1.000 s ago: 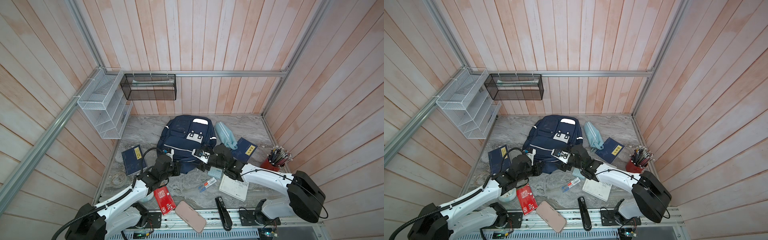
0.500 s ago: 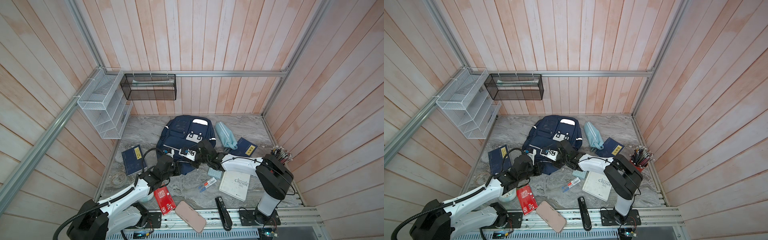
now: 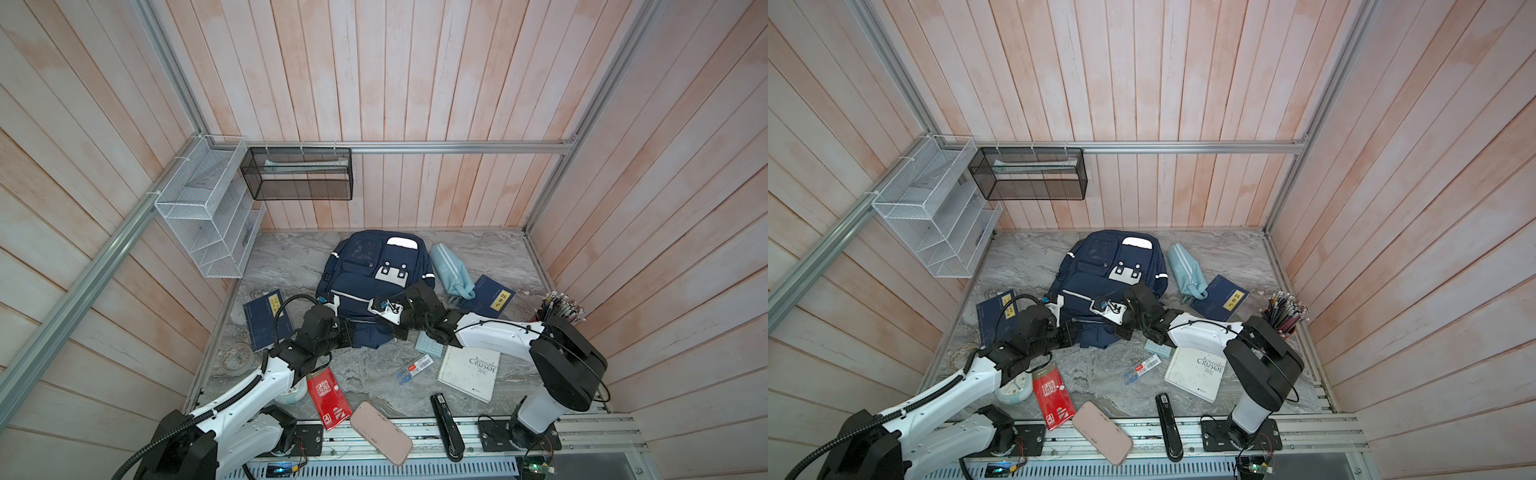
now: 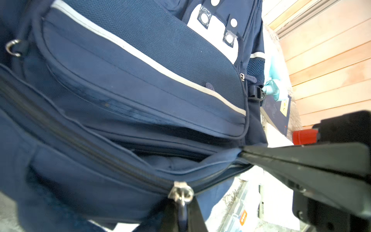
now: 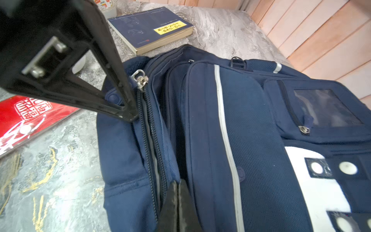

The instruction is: Pack the student bag

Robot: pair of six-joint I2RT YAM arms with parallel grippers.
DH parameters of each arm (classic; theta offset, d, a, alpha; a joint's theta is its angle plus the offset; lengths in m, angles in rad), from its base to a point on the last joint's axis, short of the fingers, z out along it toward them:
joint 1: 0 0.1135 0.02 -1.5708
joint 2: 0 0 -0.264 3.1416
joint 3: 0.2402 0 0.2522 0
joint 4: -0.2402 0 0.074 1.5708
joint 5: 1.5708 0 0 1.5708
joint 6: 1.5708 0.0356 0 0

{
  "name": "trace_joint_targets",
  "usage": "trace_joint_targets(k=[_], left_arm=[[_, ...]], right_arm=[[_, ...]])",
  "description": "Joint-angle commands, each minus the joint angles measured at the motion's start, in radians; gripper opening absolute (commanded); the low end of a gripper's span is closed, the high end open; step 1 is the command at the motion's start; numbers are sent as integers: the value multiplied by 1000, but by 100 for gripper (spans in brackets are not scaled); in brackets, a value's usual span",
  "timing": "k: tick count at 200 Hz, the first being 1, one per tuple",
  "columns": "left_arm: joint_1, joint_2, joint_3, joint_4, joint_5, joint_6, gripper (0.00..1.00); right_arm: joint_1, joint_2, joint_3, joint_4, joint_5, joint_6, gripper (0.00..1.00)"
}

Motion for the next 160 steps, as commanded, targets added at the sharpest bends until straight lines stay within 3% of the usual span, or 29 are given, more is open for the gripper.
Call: trace_joint_targets(k=[1, 13, 22, 34, 57, 65, 71, 88, 103, 123, 137, 160], left_arm=[[-1, -9, 38, 49, -28, 5, 0], [-15, -3, 40, 66, -26, -2, 0], [-28, 0, 48, 73, -28, -11, 0], [-39, 7, 64, 75, -21, -17, 0], [-45, 6, 78, 75, -7, -23, 0], [-45, 3, 79, 75, -5, -22, 0], [-45, 0, 78, 75, -4, -21, 0], [-35, -1, 72, 70, -12, -19, 0], [14, -4, 44, 91, 1, -11, 0], [165, 18, 14, 113, 63, -3, 0], [254, 33, 24, 97, 49, 14, 0], [401, 46, 30, 125, 101, 8, 0]], right_arm=[[15, -51, -3, -57, 41, 32, 10], [44, -44, 1, -23, 38, 38, 38], [59, -26, 9, 5, 32, 44, 50], [73, 14, 34, 21, 44, 48, 59], [77, 125, 108, -7, 65, 52, 62], [77, 166, 144, -35, 78, 58, 58], [75, 194, 170, -62, 90, 77, 50], [64, 250, 215, -132, 85, 74, 0], [63, 247, 201, -156, 82, 61, 0], [64, 199, 131, -141, 26, 25, 0], [62, 168, 88, -145, -2, -12, 0], [44, 120, 41, -166, 12, -56, 0]])
